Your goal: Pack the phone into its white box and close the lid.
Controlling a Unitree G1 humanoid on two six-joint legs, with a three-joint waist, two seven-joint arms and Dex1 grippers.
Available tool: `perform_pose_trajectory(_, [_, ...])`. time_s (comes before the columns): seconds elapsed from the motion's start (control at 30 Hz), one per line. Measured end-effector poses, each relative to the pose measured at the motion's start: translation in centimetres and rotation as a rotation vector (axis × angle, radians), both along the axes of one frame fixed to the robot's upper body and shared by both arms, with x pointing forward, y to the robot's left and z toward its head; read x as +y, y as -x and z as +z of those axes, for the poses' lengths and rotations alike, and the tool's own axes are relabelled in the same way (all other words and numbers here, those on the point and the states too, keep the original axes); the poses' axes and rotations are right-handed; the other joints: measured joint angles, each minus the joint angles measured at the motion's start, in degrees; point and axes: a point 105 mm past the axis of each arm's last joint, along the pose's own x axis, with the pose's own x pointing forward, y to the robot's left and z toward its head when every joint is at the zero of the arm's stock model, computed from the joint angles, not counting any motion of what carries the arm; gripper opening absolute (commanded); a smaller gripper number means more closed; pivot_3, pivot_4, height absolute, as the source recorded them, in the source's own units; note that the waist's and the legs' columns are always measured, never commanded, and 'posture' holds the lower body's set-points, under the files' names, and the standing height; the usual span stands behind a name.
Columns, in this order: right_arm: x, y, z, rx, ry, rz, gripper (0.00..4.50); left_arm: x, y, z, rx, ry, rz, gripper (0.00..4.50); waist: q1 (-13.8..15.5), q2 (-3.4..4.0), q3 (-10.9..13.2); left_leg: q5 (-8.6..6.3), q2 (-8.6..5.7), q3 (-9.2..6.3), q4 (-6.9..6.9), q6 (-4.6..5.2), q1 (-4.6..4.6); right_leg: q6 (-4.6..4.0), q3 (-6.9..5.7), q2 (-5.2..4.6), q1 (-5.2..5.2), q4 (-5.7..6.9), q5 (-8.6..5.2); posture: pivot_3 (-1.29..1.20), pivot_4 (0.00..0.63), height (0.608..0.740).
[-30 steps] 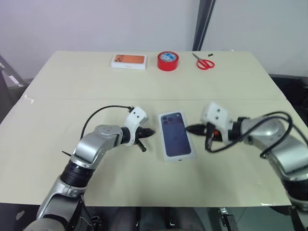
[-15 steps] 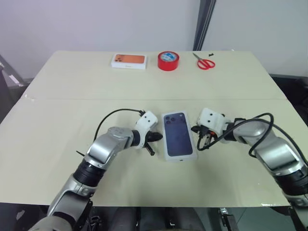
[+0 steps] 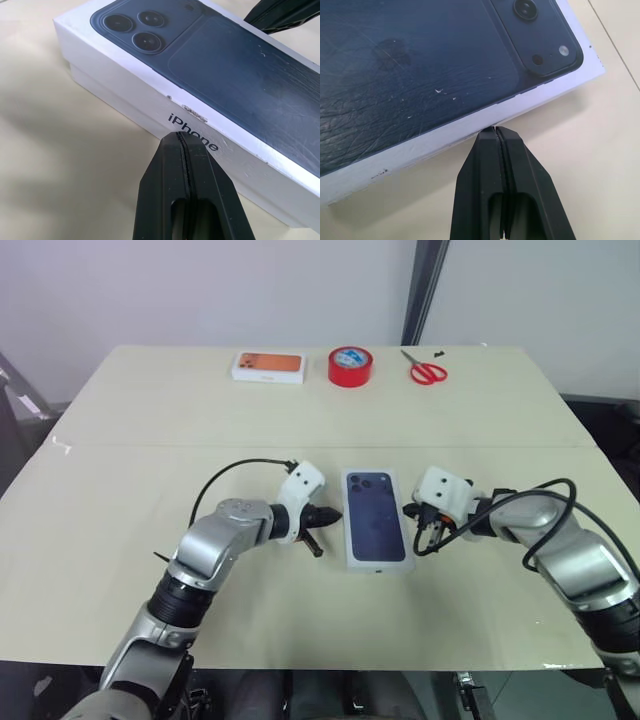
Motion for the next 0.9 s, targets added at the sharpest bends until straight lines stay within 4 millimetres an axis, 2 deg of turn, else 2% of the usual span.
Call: perform_pose_trajectory(0.9, [-0.7, -0.2, -1.1, 0.017, 0.003, -0.042, 0.03, -0.4, 0.2, -0.2, 0.006, -0.002, -0.007, 0.0, 0.1, 0.0, 0.0, 0.0, 0.0, 0.0, 0.0, 0.0, -0.01, 0.0, 0.0, 0.0, 0.0, -0.01, 0.0, 0.0, 0.15, 0.733])
